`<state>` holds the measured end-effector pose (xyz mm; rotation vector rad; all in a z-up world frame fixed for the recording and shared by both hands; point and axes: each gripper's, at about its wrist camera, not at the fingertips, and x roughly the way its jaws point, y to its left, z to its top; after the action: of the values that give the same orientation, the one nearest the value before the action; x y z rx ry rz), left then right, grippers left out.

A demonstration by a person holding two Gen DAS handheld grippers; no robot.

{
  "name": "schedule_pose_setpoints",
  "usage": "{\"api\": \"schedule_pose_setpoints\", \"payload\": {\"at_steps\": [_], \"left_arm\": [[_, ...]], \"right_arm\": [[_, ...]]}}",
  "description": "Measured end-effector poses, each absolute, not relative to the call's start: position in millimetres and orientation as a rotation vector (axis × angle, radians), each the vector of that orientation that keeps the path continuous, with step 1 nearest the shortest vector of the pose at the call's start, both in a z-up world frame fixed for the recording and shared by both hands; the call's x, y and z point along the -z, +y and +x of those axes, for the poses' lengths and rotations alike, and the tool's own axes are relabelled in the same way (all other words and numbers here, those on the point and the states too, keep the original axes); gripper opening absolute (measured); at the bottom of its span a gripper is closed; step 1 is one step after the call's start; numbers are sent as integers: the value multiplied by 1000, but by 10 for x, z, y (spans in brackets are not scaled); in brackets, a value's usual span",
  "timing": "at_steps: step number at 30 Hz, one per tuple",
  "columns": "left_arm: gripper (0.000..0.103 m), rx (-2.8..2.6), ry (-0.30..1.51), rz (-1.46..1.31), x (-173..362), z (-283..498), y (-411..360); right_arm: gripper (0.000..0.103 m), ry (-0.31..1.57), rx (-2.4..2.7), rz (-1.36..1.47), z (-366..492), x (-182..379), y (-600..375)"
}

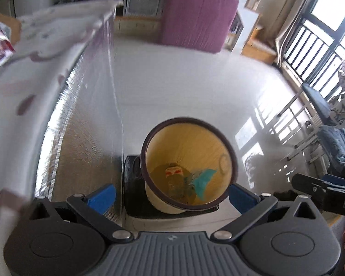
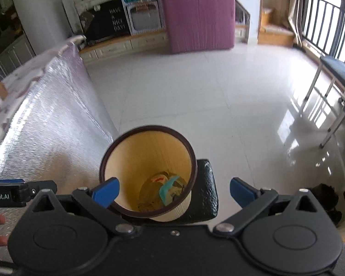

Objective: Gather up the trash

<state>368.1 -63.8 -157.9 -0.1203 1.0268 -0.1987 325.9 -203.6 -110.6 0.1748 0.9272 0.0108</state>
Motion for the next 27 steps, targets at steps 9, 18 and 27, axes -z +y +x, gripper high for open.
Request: {"api": "schedule_pose_setpoints", "payload": {"at_steps": [9,18,27], "left_arm": [[103,210,893,-124,1168,3125,-581],[103,189,776,-121,860,2662,-446],[103,164,696,-136,658,2302,-249]], "right_arm": [[103,806,-17,152,2721,704,-2000],[103,710,-27,148,2255,444,-1941],[103,612,-50,142,1917,245,-1795]]}}
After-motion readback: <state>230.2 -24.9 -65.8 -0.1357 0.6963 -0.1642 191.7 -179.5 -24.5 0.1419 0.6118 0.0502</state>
